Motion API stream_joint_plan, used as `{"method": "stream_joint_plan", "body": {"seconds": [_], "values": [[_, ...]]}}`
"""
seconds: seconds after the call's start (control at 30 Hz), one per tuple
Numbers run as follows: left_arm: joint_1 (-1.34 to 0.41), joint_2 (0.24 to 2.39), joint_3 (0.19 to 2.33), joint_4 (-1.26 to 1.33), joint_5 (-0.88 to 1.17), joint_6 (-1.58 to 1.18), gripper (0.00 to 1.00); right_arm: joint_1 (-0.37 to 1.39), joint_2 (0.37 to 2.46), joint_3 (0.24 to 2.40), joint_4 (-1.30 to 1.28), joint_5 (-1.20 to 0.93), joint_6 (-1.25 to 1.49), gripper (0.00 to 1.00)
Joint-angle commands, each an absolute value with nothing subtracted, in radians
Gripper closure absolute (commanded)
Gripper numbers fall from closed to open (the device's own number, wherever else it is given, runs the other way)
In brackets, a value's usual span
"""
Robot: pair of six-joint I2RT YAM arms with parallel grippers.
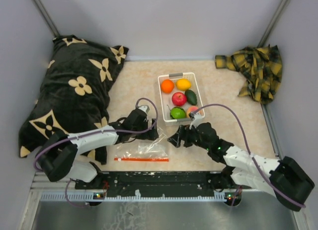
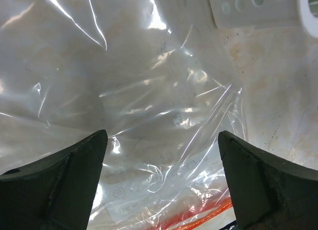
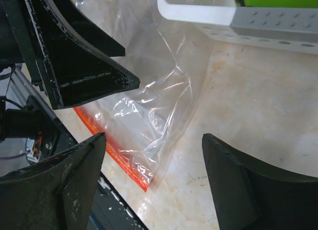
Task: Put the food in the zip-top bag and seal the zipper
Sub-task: Pick up the zipper food storage bag at the center of the board.
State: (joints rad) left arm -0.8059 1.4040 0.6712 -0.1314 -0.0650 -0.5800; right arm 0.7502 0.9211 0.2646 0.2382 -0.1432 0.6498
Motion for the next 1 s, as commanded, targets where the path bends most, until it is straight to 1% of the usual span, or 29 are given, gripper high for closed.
{"method": "stream_joint_plan", "body": {"seconds": [0.0, 0.17, 0.23, 0.47, 0.57, 0.7, 0.87, 0.97], "values": [[-0.798, 1.372, 0.673, -0.076, -0.041, -0.59, 0.01, 0.818, 1.012, 0.257, 0.453, -0.079, 0.749, 0.24], [-0.798, 1.367, 0.666, -0.07, -0.021, -0.598, 0.01, 0.854, 1.135, 0.245, 0.537, -0.035, 0.824, 0.38], [-0.798, 1.356, 0.661, -0.074, -0.02, -0.601, 0.01, 0.857, 1.176, 0.24, 0.574, -0.021, 0.836, 0.42], [-0.789, 1.256, 0.613, -0.129, -0.079, -0.616, 0.01, 0.861, 1.302, 0.262, 0.65, -0.002, 0.851, 0.44], [-0.753, 1.212, 0.558, -0.139, -0.074, -0.638, 0.01, 0.867, 1.353, 0.275, 0.674, -0.012, 0.864, 0.47], [-0.722, 1.16, 0.503, -0.147, -0.059, -0.657, 0.01, 0.882, 1.408, 0.282, 0.713, -0.017, 0.881, 0.47], [-0.709, 1.162, 0.454, -0.103, -0.002, -0.685, 0.01, 0.894, 1.482, 0.295, 0.764, -0.022, 0.905, 0.48], [-0.709, 1.189, 0.46, -0.096, 0.031, -0.693, 0.01, 0.896, 1.517, 0.299, 0.806, -0.025, 0.922, 0.51]]}}
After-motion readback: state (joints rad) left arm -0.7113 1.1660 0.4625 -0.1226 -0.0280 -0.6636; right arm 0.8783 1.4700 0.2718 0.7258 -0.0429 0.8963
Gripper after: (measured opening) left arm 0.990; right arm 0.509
